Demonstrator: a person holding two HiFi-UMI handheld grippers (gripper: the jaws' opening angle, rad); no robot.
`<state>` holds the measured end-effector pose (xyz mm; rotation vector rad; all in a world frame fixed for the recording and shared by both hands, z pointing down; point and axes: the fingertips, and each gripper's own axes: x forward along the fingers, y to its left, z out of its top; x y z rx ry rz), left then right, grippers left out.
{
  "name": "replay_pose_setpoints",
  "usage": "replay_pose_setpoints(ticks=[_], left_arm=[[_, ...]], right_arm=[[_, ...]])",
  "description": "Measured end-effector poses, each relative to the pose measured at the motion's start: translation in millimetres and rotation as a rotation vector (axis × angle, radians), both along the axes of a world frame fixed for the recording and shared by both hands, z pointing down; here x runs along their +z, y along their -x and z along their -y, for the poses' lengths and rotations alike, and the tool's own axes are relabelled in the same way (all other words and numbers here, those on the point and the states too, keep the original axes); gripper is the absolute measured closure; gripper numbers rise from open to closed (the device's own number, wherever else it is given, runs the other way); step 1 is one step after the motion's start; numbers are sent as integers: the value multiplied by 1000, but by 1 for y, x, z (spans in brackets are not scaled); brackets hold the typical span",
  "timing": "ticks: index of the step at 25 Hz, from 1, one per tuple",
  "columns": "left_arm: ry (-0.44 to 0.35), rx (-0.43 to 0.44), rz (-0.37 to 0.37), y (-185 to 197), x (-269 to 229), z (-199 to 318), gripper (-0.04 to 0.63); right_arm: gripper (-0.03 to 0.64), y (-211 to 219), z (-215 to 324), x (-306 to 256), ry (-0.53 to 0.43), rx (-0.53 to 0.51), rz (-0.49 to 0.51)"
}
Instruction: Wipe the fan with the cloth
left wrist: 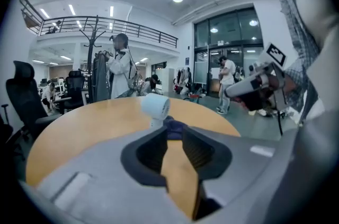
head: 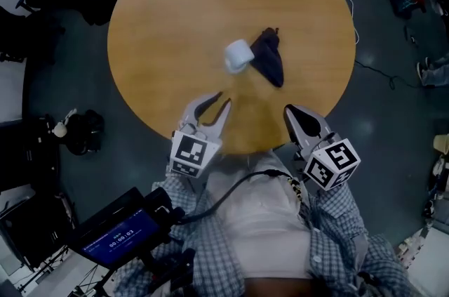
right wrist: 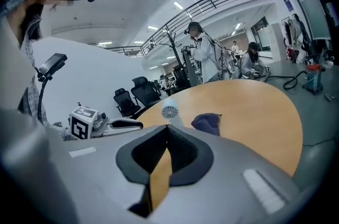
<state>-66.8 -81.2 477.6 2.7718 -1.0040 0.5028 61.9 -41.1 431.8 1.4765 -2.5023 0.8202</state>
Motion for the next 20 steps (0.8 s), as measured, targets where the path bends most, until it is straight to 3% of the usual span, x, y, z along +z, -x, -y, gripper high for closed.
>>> replay_pose_setpoints(ticks=[5, 9, 16, 20], left_arm=[[8, 1, 9, -4, 31, 28, 457], [8, 34, 62, -14, 55, 53, 425], [25, 61, 88, -33, 98, 89, 407], [2, 76, 56, -47, 86, 97, 411]], right_arm=[[614, -4, 14, 16, 66, -26, -24], [614, -12, 30, 28, 93, -39, -37], [614, -19, 55, 71, 168, -53, -45], [614, -23, 59, 73, 185, -50, -59]])
